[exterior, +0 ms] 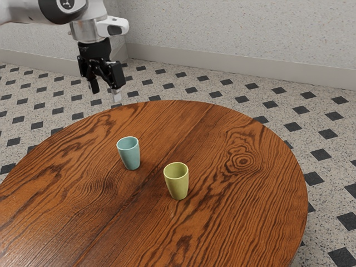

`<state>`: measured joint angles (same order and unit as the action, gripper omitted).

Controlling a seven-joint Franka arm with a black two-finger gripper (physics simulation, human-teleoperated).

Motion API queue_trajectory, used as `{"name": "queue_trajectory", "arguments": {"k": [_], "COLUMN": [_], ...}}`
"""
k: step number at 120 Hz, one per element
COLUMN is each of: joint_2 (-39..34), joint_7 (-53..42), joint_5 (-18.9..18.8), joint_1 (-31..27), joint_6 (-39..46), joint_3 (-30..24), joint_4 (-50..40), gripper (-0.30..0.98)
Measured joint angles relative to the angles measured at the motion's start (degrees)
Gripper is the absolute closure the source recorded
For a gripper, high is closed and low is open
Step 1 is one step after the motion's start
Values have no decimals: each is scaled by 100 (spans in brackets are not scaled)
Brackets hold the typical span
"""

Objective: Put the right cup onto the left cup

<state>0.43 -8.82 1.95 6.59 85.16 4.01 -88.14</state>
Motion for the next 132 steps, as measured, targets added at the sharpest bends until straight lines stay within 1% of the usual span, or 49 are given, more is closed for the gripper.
{"name": "queue_trajectory", "arguments": {"k": [27, 55, 71, 103, 116, 132], "joint_2": [94, 691, 913, 987, 1166, 1480], "joint_7": [5, 0, 0, -2, -2, 13], "joint_5": [-8, -25, -31, -44, -45, -44], "joint_1": [-19, 102, 180, 239, 248, 318], "joint_6": [34, 253, 442, 1227, 1482, 1657], "joint_3": [-34, -32, -32, -64, -74, -72], "joint_4": [7, 61, -6, -917, -997, -891], "gripper": [0, 0, 0, 0, 0, 0]}}
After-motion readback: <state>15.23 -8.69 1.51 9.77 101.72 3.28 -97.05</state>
